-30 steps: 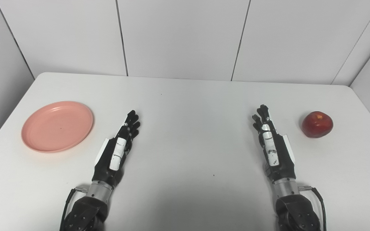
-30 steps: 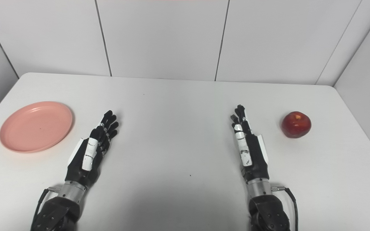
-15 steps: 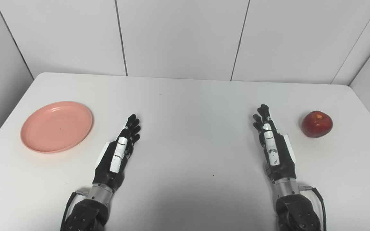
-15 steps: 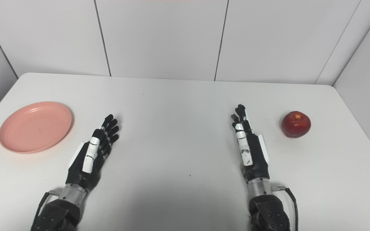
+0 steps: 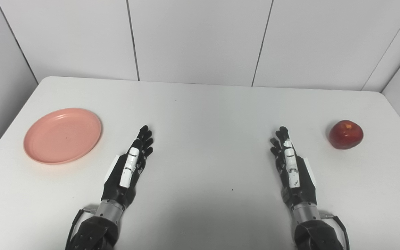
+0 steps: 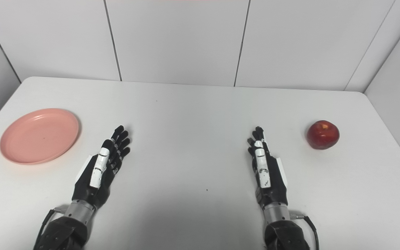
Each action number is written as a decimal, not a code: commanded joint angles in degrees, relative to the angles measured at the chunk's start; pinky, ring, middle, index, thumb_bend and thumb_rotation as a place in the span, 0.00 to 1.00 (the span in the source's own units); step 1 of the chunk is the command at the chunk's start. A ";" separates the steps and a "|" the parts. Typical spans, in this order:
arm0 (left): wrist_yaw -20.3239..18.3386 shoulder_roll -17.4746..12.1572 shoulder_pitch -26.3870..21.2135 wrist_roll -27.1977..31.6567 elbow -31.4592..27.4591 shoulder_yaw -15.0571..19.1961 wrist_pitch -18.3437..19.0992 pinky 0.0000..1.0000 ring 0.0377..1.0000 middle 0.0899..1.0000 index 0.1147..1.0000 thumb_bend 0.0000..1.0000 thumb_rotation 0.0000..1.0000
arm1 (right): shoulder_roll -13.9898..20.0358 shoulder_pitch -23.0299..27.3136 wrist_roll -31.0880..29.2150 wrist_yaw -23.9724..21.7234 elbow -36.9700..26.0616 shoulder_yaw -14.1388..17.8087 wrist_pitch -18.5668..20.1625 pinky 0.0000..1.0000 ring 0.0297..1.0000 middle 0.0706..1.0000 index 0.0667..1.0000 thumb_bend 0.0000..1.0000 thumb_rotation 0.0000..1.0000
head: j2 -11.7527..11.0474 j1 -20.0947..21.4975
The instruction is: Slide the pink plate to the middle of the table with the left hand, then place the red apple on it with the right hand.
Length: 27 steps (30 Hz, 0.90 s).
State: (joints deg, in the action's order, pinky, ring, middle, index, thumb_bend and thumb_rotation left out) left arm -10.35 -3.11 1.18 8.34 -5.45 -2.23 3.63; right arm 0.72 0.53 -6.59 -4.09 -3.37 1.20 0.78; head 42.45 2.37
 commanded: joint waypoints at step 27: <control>2.21 2.52 1.26 -4.07 3.18 -3.99 -3.60 1.00 1.00 1.00 1.00 0.52 1.00 | 3.95 -0.82 -4.61 -4.03 8.06 2.56 -8.27 1.00 0.99 1.00 1.00 0.39 1.00 | -6.72 -16.53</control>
State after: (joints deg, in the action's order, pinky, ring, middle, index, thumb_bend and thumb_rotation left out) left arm -8.51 -2.45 1.10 4.88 -4.05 -5.30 1.43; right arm 3.83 1.97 -10.71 -7.16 0.61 2.90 -4.39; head 35.78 -14.23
